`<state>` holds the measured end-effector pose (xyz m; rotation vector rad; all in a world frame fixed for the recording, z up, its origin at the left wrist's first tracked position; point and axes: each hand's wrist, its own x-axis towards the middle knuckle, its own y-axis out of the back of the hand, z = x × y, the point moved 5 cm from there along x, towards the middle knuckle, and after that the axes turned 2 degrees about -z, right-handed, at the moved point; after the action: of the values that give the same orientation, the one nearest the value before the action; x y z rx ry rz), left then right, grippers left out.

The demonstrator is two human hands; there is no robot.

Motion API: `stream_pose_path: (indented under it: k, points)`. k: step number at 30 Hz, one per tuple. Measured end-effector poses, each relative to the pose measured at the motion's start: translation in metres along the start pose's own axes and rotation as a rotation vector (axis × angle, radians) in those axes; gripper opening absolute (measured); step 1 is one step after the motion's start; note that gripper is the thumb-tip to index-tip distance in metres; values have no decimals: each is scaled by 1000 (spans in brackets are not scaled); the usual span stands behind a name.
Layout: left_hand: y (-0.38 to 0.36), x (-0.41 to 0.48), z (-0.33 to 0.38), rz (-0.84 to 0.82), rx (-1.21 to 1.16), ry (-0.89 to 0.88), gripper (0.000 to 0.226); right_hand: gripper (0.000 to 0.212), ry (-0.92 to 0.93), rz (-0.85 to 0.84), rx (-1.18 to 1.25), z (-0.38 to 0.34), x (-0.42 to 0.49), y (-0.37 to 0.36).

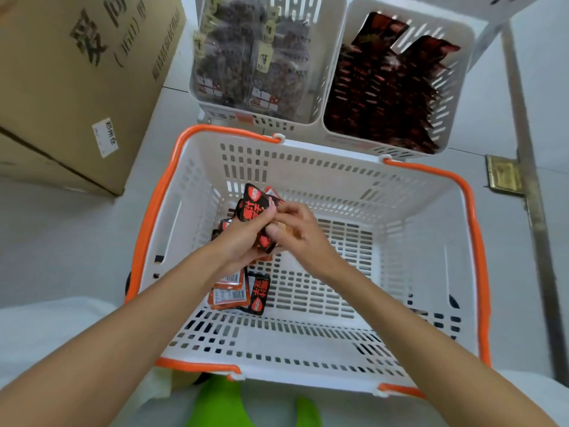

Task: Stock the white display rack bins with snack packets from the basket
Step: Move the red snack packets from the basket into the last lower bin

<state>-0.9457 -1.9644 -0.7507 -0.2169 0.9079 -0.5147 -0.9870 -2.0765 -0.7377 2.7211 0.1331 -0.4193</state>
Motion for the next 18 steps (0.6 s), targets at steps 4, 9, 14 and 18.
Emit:
stream_pose_path:
  k: [4, 9, 14, 18]
  points:
    - [-1, -8, 16, -72, 64, 17, 32, 77, -123, 222, 83, 5, -1, 37]
    - [13, -22, 41, -101, 183, 27, 34, 23, -52, 333, 171, 7, -7, 79]
    - [24, -27, 55, -16, 356, 36, 23, 26, 152, 400, 141, -28, -17, 96]
    - [-6, -38, 59, -183, 139, 100, 42, 51, 137, 33, -174, -42, -14, 42]
